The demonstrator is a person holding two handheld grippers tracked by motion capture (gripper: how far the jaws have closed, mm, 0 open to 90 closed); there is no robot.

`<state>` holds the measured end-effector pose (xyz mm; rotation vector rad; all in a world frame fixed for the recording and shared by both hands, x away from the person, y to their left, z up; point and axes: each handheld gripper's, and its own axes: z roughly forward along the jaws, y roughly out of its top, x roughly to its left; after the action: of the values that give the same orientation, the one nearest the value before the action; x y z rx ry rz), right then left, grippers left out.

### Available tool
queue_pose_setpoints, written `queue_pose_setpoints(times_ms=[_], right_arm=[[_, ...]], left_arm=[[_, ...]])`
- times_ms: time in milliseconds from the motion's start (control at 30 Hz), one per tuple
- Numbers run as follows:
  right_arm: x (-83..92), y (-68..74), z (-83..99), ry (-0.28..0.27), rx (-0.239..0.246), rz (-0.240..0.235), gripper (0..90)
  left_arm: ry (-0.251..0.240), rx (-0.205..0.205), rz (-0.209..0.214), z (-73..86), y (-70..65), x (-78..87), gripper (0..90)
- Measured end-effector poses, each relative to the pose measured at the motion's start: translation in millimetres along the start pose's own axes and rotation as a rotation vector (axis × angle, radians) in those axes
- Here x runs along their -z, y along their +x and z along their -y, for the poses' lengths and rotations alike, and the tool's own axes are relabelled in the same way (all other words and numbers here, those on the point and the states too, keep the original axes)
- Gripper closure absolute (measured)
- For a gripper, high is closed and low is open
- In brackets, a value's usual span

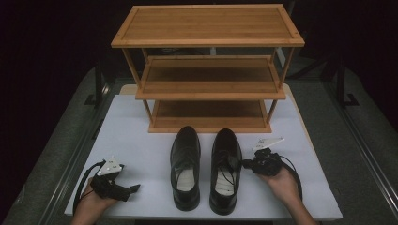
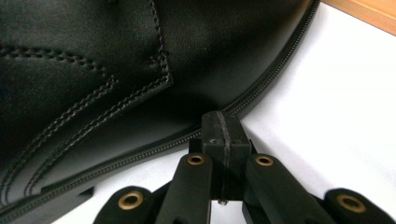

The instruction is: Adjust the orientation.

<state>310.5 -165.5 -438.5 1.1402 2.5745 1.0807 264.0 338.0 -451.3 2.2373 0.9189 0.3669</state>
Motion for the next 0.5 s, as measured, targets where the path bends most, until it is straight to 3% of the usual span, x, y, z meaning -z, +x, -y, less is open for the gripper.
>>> queue_pose_setpoints(times_ms=[500], right_arm=[[-10.3, 3.4, -12.1, 0.007, 0.002, 0.002, 89.9]], left_arm=[[0.0, 0.001, 0.0, 0.0, -0.1, -0.1, 0.0]])
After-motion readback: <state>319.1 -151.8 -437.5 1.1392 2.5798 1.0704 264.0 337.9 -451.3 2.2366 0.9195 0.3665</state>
